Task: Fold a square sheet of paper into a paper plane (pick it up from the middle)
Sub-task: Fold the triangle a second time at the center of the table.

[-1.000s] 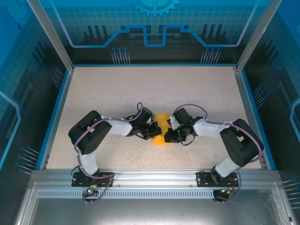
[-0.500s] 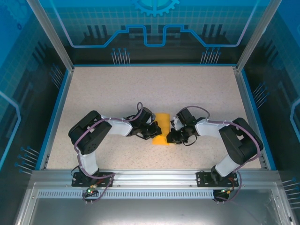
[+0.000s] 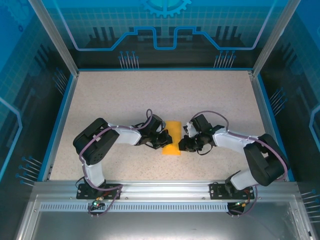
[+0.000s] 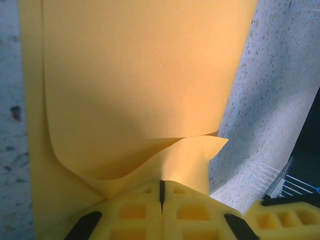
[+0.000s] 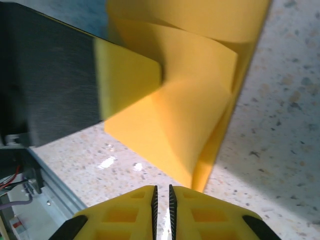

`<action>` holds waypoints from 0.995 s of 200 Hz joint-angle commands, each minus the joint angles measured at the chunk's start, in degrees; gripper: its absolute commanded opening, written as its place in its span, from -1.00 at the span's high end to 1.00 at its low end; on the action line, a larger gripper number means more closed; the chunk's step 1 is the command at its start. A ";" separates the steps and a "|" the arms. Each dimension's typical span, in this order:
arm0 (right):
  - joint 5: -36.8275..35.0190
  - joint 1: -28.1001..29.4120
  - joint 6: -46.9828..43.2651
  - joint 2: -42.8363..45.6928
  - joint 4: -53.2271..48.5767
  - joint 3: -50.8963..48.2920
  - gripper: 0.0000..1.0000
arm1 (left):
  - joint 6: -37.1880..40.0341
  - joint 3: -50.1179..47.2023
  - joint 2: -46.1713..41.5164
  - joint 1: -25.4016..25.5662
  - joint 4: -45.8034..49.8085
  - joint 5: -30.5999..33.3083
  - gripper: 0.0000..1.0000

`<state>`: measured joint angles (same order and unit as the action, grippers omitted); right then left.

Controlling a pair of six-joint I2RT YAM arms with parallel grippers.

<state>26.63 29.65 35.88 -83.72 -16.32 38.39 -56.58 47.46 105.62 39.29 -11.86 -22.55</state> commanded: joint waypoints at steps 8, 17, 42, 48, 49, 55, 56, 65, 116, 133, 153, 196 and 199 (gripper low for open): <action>2.04 1.85 1.65 -2.06 0.75 2.94 0.66 | 1.61 -0.29 1.41 0.49 3.46 1.19 1.00; 1.67 2.12 2.29 -3.81 1.34 3.45 0.66 | 1.60 -0.18 1.43 0.51 3.42 1.13 1.00; 1.42 2.06 2.66 -8.03 2.37 4.23 0.68 | 1.62 -0.17 1.34 0.50 3.39 1.01 1.00; 1.95 2.12 2.53 -8.80 2.58 4.24 0.68 | 1.61 -0.11 1.35 0.44 3.42 1.01 1.00; 1.99 2.15 2.49 -8.86 2.55 4.24 0.68 | 1.58 -0.10 1.34 0.48 3.42 1.01 1.00; 1.78 2.16 2.44 -9.40 2.31 4.00 0.69 | 1.63 -0.11 1.34 0.44 3.42 0.97 1.00; 1.68 2.16 2.44 -9.46 2.24 3.94 0.69 | 1.64 -0.15 1.34 0.49 3.42 0.95 1.00; 0.79 2.10 2.08 -9.59 1.71 3.10 0.69 | 1.64 -0.17 1.34 0.39 3.33 1.01 1.00; -0.10 -0.09 -0.36 -7.86 -0.21 -3.05 0.69 | 1.47 -0.61 1.36 0.40 3.46 1.58 1.00; 0.99 -0.21 -1.27 -6.86 -0.57 -3.94 0.68 | 1.39 -0.61 1.42 0.44 3.49 1.63 1.00; 1.86 -0.24 -2.07 -5.91 -1.17 -4.84 0.68 | 1.52 -0.53 1.34 0.44 3.80 1.78 1.00; 1.45 -0.27 -3.92 -4.54 -3.43 -6.47 0.66 | 1.49 -0.44 1.36 0.38 4.12 1.80 1.00; 1.21 -0.29 -3.98 -4.52 -3.66 -6.55 0.66 | 1.48 -0.42 1.34 0.43 4.12 1.83 1.00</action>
<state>28.82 29.89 33.85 -88.64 -11.62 34.35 -56.49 47.46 105.62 39.66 -11.73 -22.59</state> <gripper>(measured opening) 0.167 0.050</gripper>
